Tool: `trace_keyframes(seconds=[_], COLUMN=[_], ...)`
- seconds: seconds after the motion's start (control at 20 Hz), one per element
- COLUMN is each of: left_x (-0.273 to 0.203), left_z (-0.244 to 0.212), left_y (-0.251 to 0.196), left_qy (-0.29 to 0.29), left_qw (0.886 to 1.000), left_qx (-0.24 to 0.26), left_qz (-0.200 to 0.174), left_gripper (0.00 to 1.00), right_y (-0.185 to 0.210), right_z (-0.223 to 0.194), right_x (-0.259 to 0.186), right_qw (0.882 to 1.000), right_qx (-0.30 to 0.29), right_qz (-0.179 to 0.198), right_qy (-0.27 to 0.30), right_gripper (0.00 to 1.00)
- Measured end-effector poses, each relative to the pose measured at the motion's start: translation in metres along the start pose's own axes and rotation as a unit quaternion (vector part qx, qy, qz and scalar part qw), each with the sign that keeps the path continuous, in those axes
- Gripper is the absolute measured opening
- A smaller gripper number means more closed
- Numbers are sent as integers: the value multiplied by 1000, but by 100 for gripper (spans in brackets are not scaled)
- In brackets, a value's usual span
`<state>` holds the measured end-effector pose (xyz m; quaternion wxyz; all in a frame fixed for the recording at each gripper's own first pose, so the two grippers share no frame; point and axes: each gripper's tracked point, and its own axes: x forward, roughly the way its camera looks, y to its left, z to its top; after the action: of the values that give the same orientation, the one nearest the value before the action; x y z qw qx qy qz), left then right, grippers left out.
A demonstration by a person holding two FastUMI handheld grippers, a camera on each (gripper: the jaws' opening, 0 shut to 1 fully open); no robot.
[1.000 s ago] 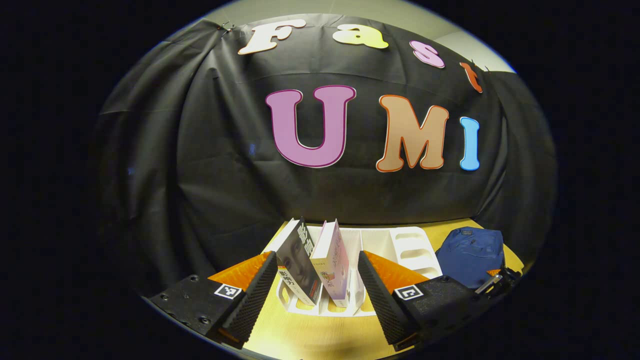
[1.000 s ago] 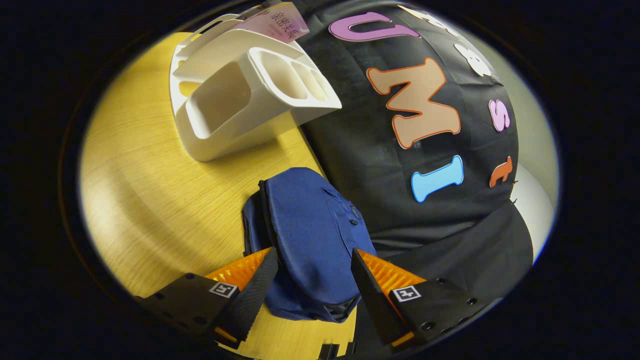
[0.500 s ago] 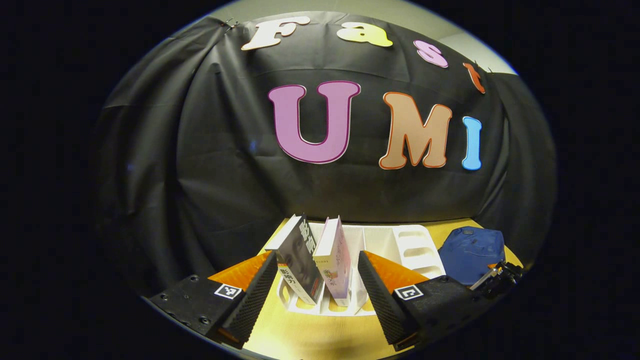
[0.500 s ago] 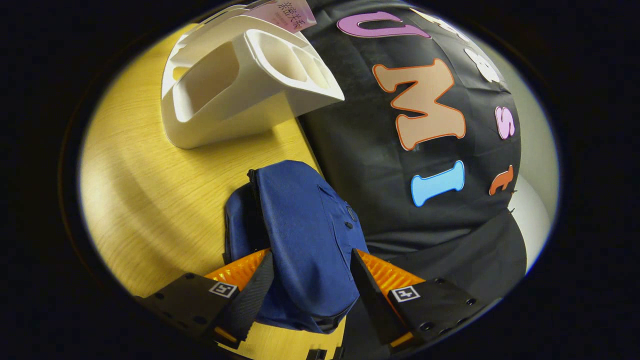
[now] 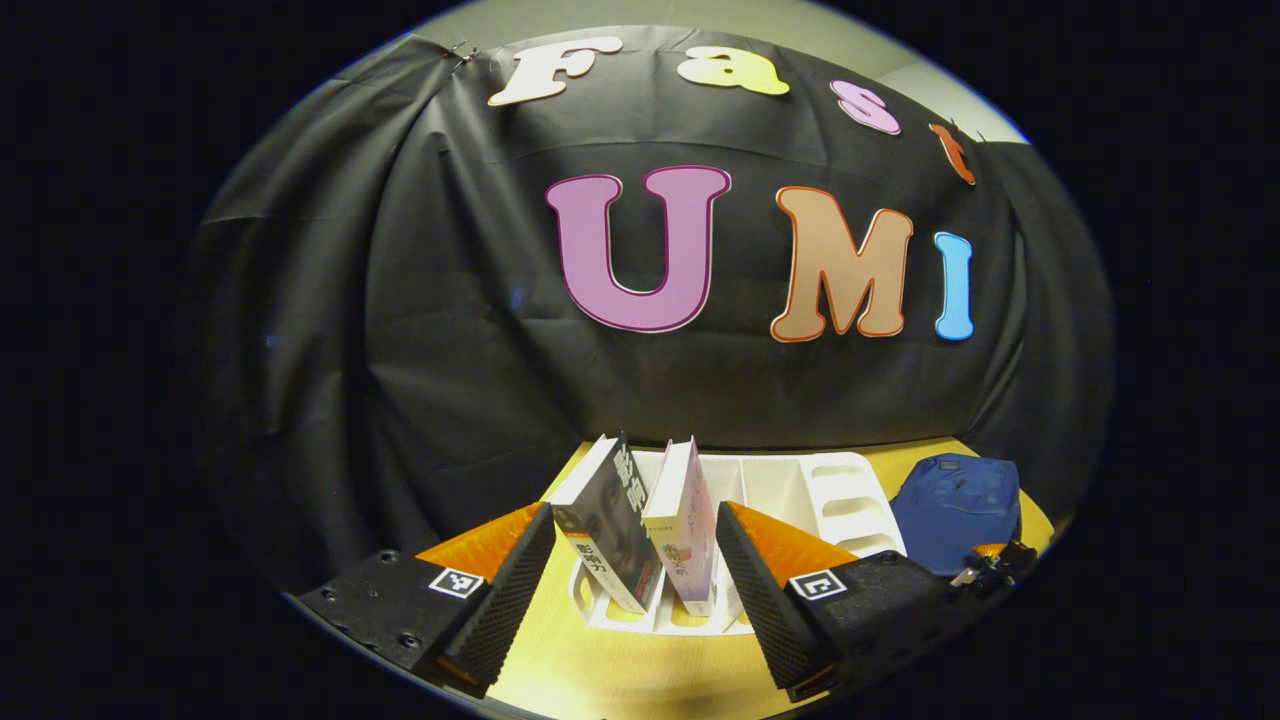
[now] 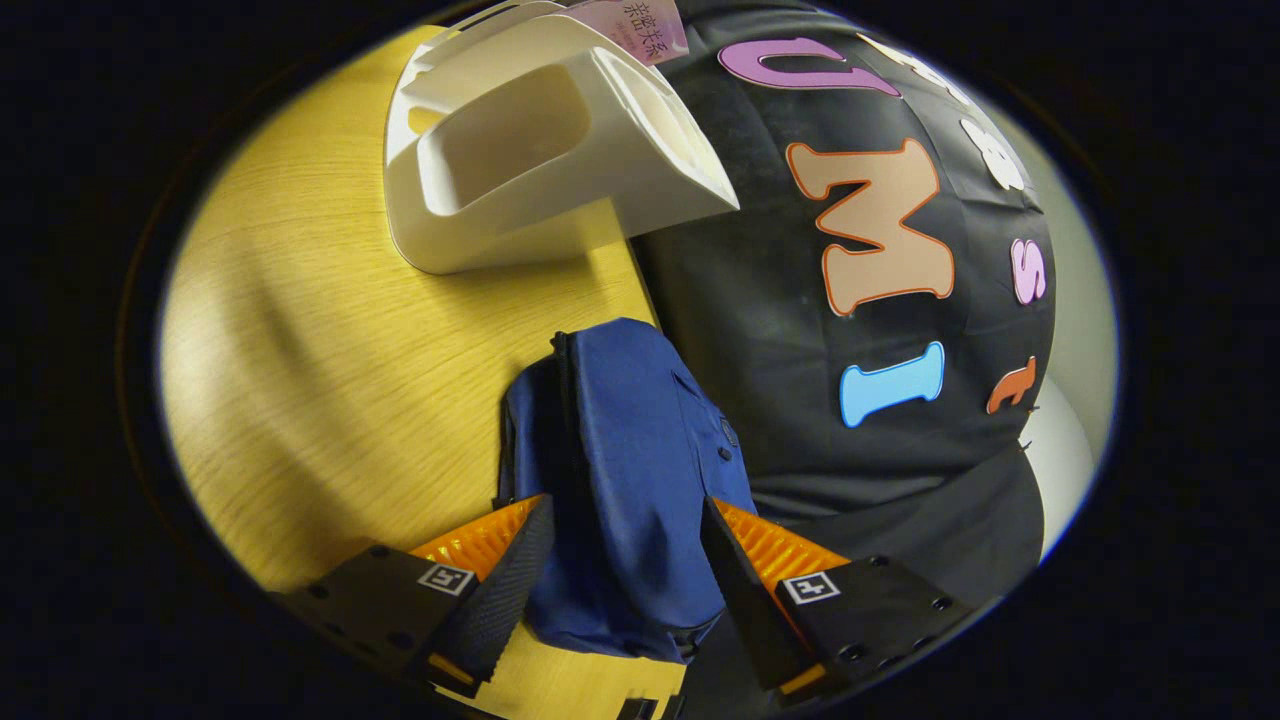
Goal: Open the schoolbag, grab two books from the bookshelf and put them into the schoolbag.
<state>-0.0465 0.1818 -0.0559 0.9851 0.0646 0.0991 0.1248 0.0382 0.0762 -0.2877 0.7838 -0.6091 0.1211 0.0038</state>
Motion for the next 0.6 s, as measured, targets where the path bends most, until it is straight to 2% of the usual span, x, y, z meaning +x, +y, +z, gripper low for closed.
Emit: trace_keyframes(seconds=[0.1,0.2,0.45,0.6], left_x=[0,-1,-3,-3], left_z=[-2,-4,-3,-5], left_y=[-3,-5,-4,-4], left_qy=[2,4,2,3], left_qw=[1000,1000,1000,1000], left_qx=[-1,-1,-12,-20], left_qz=[-4,-5,0,0], left_gripper=[95,92,95,94], right_y=[-5,-19,-42,-39], right_z=[2,1,0,-4], right_x=[2,4,13,28], right_qw=[1000,1000,999,999], right_qx=[-9,-5,-2,-8], right_qz=[-8,-21,-43,-37], right_qy=[-3,-6,-6,-1], right_gripper=[96,96,96,96])
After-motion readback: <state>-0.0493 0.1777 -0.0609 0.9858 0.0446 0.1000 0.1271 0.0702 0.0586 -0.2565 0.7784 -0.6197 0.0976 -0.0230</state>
